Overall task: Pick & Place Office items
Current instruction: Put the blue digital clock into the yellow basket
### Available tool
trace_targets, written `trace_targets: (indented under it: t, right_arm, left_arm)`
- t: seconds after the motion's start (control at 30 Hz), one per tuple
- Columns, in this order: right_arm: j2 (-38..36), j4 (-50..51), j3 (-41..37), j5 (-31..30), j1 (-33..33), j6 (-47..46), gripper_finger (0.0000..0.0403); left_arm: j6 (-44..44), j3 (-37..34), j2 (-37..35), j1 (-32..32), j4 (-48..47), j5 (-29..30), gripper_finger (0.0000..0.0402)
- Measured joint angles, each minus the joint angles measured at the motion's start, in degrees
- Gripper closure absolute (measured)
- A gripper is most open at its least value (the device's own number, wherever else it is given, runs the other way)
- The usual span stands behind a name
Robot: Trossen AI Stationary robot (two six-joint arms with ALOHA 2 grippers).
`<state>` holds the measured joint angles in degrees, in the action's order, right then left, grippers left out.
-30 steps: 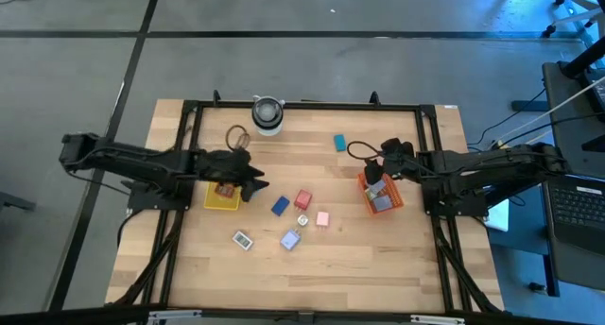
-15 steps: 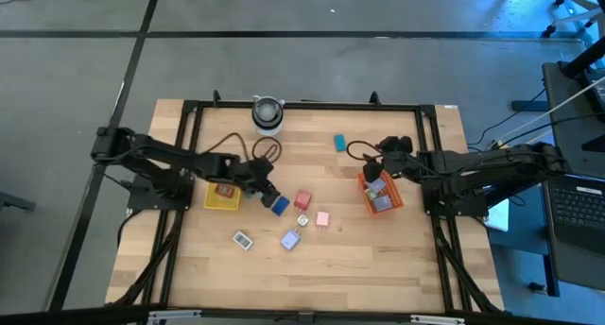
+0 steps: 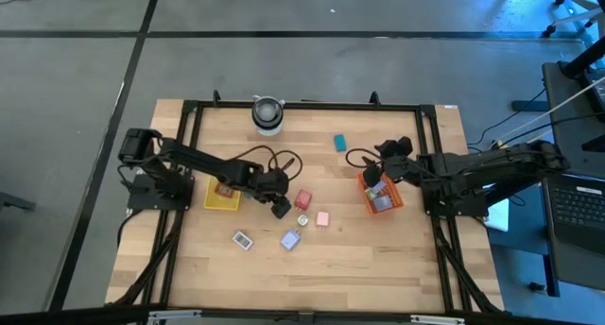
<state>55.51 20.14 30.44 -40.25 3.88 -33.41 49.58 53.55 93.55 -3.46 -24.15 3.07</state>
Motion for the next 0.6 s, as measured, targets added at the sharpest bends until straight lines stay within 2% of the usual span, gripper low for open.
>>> trace_targets:
  t: [0.33, 0.6]
  right_arm:
    - [0.00, -0.28, 0.00, -0.05, 1.61, -0.22, 0.0131]
    - [0.00, -0.46, 0.00, -1.30, 1.60, -0.26, 0.0131]
  left_arm:
    - [2.76, 1.37, 5.09, -0.70, -1.42, 0.14, 0.0131]
    - [3.73, 1.41, 5.41, -0.70, -1.00, 0.83, 0.0134]
